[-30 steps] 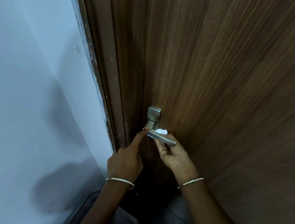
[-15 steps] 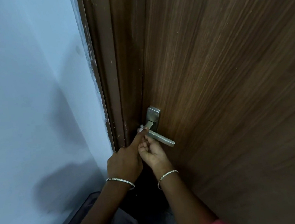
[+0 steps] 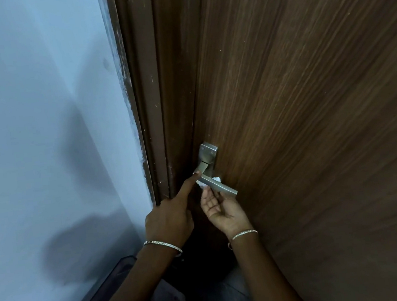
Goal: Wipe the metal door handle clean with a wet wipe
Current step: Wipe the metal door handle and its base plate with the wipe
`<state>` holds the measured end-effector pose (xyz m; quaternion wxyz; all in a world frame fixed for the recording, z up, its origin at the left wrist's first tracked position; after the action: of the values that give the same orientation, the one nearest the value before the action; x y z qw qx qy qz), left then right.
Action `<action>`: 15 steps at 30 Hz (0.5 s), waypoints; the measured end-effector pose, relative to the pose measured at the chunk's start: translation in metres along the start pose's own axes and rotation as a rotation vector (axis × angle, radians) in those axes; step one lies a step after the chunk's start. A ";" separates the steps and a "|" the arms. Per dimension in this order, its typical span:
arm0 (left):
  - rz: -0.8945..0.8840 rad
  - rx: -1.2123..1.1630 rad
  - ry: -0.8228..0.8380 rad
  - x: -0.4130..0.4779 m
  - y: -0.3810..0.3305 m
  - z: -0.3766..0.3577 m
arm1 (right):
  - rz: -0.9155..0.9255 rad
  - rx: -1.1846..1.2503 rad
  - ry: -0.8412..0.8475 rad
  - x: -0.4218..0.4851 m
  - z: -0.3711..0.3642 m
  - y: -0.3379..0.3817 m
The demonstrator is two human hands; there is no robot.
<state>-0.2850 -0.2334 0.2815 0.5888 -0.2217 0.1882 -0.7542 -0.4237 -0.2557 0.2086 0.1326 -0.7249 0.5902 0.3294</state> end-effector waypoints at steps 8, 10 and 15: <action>-0.054 -0.251 0.092 -0.004 0.006 -0.002 | 0.241 -0.365 -0.024 -0.036 0.024 0.026; -0.082 -0.292 0.076 -0.006 0.009 -0.001 | 0.458 -0.506 -0.046 -0.050 0.034 0.037; 0.000 -0.497 -0.095 -0.009 0.026 -0.003 | 1.148 -1.135 -0.154 -0.090 0.030 0.054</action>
<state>-0.2639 -0.2306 0.2638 0.5245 -0.3946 0.3399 -0.6736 -0.4916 -0.1840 0.2538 -0.4050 -0.2410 0.6024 0.6442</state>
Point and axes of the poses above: each hand's wrist, its own x-axis towards the middle knuckle, its own z-axis out of the back of the hand, y = z × x, the point moved 4 cm from there along x, towards the middle knuckle, and after that the axes turned 8 degrees about -x, right-handed, at the moved point
